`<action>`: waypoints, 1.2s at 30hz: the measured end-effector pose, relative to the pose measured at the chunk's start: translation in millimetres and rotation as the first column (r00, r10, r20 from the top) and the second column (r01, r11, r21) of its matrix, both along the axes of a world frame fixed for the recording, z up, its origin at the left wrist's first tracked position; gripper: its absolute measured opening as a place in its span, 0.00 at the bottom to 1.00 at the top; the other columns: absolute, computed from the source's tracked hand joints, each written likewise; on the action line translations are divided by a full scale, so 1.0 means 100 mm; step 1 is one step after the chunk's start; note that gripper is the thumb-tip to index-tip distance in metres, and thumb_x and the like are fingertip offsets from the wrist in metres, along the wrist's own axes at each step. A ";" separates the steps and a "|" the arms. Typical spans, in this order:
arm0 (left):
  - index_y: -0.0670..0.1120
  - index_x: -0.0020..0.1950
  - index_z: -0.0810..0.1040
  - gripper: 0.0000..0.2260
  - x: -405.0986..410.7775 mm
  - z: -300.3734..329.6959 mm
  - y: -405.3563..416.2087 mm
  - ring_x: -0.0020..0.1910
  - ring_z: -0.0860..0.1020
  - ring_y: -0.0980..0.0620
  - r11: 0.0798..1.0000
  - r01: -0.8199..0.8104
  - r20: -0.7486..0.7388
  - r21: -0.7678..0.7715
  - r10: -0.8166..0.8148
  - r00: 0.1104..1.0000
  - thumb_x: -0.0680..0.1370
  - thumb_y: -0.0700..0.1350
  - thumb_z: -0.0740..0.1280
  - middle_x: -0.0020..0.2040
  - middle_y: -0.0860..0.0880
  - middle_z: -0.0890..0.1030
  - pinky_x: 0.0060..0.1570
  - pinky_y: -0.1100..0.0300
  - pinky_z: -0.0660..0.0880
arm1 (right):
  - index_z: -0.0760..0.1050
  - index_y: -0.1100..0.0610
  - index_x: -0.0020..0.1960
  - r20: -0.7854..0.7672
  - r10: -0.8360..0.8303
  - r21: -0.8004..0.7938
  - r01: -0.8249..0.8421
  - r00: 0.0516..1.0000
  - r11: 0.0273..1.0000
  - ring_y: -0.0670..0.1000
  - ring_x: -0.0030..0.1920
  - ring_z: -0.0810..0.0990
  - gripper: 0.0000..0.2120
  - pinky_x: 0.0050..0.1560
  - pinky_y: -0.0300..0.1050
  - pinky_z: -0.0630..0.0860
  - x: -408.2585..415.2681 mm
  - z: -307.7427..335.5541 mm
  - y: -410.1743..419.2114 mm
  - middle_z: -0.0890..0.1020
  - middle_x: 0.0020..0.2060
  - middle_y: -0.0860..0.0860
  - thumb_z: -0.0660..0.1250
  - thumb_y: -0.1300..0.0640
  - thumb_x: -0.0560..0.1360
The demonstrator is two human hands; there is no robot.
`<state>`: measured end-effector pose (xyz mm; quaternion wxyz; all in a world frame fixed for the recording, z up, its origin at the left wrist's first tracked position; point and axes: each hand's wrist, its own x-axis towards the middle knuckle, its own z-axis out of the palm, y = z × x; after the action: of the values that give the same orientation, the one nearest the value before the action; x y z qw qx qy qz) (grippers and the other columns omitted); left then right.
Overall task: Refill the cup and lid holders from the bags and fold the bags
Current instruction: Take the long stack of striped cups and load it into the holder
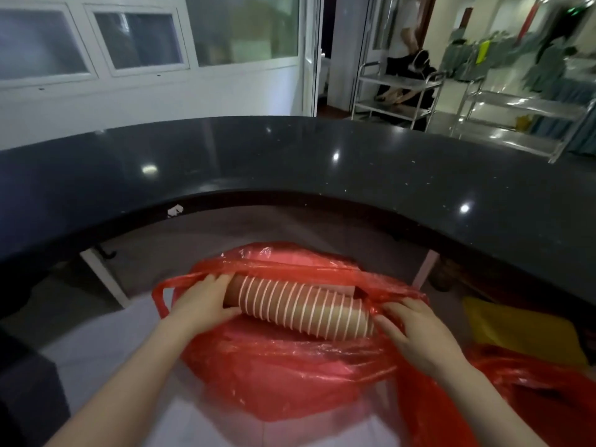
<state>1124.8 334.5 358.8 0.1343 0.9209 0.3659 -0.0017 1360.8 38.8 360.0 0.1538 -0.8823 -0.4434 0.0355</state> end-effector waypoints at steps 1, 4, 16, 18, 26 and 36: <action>0.55 0.73 0.61 0.38 0.03 0.01 0.05 0.61 0.76 0.46 1.000 0.011 -0.011 0.008 -0.011 1.000 0.68 0.61 0.72 0.64 0.46 0.75 0.59 0.55 0.73 | 0.76 0.46 0.60 -0.057 0.003 0.003 -0.003 0.998 1.000 0.47 0.57 0.74 0.23 0.57 0.41 0.70 0.02 -0.01 0.00 0.78 0.54 0.43 0.63 0.34 0.72; 0.55 0.75 0.59 0.43 0.12 0.03 0.23 0.63 0.74 0.46 0.999 0.047 -0.085 -0.021 -0.049 0.995 0.65 0.66 0.71 0.66 0.46 0.73 0.59 0.55 0.71 | 0.72 0.44 0.54 -0.169 0.015 0.043 -0.008 0.985 0.999 0.43 0.48 0.74 0.21 0.47 0.36 0.67 0.04 -0.06 0.06 0.74 0.47 0.40 0.71 0.37 0.67; 0.60 0.72 0.63 0.46 0.12 -0.01 0.60 0.66 0.68 0.49 0.984 0.120 -0.167 -0.129 -0.141 0.976 0.57 0.67 0.74 0.68 0.51 0.67 0.65 0.58 0.65 | 0.75 0.51 0.51 -0.552 -0.236 0.272 0.441 0.800 0.855 0.53 0.51 0.79 0.22 0.50 0.42 0.70 0.01 -0.52 0.12 0.81 0.46 0.50 0.61 0.76 0.70; 0.58 0.70 0.69 0.41 0.03 0.01 0.64 0.65 0.71 0.53 0.976 0.112 -0.092 -0.185 -0.130 0.987 0.60 0.66 0.75 0.66 0.55 0.72 0.64 0.61 0.66 | 0.74 0.46 0.49 -0.488 -0.192 0.267 0.355 0.851 0.896 0.46 0.47 0.79 0.22 0.46 0.36 0.70 -0.04 -0.48 0.11 0.80 0.44 0.44 0.64 0.73 0.70; 0.57 0.54 0.82 0.10 -0.25 -0.04 0.54 0.54 0.78 0.57 0.964 -0.014 0.117 -0.264 0.046 0.992 0.75 0.57 0.68 0.54 0.57 0.82 0.53 0.63 0.71 | 0.70 0.36 0.59 -0.362 -0.035 0.197 0.114 0.932 0.974 0.41 0.50 0.78 0.27 0.48 0.25 0.68 -0.16 -0.15 -0.11 0.80 0.51 0.42 0.68 0.65 0.71; 0.58 0.74 0.64 0.27 -0.31 0.23 0.01 0.68 0.70 0.55 0.981 0.141 0.080 -0.133 -0.131 0.988 0.77 0.55 0.67 0.71 0.55 0.70 0.65 0.61 0.66 | 0.82 0.55 0.47 0.266 0.169 0.366 -0.262 0.949 0.893 0.57 0.42 0.80 0.15 0.42 0.51 0.77 -0.67 0.36 0.35 0.80 0.41 0.51 0.76 0.67 0.62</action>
<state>1093.7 335.2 381.6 0.2101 0.9317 0.2962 -0.0035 1293.5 74.0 395.7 0.2725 -0.7760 -0.5516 -0.1391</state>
